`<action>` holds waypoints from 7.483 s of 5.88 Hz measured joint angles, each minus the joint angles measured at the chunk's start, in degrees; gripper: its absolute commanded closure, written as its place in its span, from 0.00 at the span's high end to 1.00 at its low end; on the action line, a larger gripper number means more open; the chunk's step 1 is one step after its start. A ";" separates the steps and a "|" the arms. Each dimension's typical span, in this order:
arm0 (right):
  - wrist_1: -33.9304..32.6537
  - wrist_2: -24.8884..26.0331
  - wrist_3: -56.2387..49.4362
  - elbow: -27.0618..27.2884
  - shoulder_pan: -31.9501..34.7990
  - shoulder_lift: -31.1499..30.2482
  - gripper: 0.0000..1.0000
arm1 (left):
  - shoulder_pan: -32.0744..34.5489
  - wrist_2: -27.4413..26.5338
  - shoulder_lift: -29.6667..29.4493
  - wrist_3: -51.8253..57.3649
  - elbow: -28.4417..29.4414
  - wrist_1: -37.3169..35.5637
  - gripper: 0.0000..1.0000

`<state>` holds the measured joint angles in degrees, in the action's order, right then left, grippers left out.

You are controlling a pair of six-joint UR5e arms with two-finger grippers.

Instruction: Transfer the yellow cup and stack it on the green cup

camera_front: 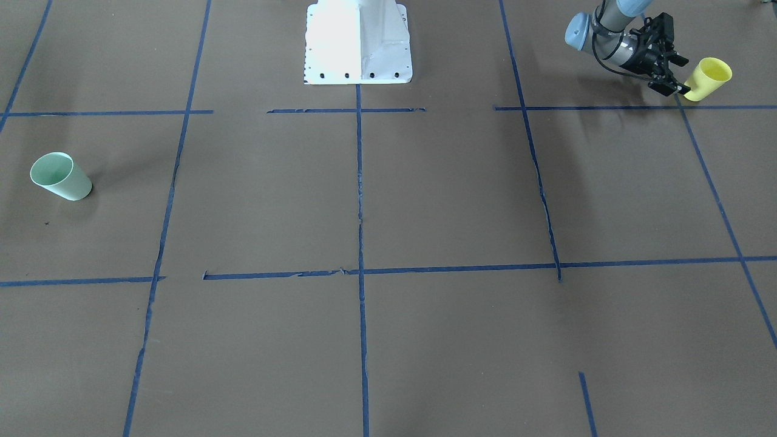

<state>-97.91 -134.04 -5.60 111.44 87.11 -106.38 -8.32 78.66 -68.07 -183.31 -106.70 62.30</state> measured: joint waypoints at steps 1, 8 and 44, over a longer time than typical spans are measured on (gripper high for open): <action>0.00 0.00 0.04 0.00 0.02 0.02 1.00 | -0.20 -0.11 1.02 0.15 0.65 1.51 1.00; 0.06 -0.06 0.26 0.08 0.02 0.03 1.00 | -0.20 -0.69 2.54 1.11 6.14 7.84 0.52; -18.18 -2.44 53.87 -22.15 -30.07 71.15 0.99 | 26.56 -44.70 -72.10 121.55 30.82 65.45 0.29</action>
<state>-116.09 -136.48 48.27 89.29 57.04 -35.23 18.24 33.96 -140.17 -61.76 -75.88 127.75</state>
